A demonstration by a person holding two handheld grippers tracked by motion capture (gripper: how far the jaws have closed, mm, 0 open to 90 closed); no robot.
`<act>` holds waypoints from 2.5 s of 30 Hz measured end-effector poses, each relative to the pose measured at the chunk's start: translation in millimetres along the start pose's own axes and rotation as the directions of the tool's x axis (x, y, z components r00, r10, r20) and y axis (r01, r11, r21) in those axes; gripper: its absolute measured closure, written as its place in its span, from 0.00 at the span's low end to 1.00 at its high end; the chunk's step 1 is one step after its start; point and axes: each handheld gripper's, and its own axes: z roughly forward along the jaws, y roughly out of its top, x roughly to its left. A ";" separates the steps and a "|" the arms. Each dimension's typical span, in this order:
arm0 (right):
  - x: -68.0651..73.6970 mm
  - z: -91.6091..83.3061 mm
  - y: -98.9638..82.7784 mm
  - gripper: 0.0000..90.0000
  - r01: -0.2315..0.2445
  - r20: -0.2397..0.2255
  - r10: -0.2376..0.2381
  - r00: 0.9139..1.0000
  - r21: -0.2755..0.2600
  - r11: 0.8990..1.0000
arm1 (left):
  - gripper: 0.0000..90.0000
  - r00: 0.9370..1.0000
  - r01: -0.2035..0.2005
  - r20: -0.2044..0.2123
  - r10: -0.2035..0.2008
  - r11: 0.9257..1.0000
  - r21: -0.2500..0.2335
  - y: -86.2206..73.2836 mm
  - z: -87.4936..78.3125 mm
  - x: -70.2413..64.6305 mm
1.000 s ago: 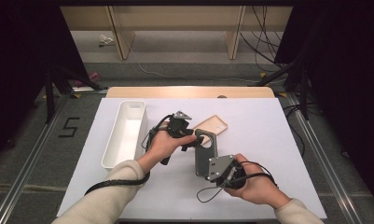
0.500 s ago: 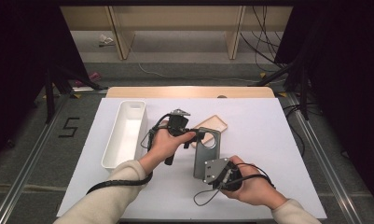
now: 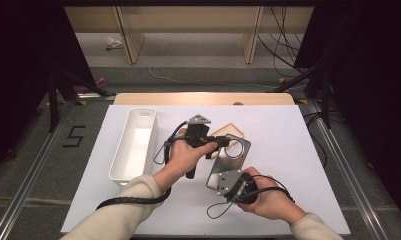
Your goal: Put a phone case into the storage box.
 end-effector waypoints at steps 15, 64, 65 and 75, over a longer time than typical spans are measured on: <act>-11.4 -5.2 -14.1 0.46 -0.165 0.052 0.170 0.984 -0.097 0.982 | 0.90 0.983 -0.164 -0.090 0.158 0.985 -0.058 0.6 -18.0 7.4; -35.2 -14.2 -67.0 0.19 -0.429 0.123 0.467 0.876 -0.248 0.869 | 0.90 0.966 -0.209 -0.189 0.176 0.963 -0.171 7.6 -88.7 49.2; -35.2 -14.2 -67.0 0.19 -0.429 0.123 0.467 0.876 -0.248 0.869 | 0.90 0.966 -0.210 -0.191 0.176 0.962 -0.173 8.3 -90.2 49.9; -38.2 -18.3 -75.3 0.19 -0.457 0.119 0.504 0.855 -0.283 0.843 | 0.90 0.964 -0.210 -0.204 0.168 0.956 -0.206 11.8 -104.4 56.1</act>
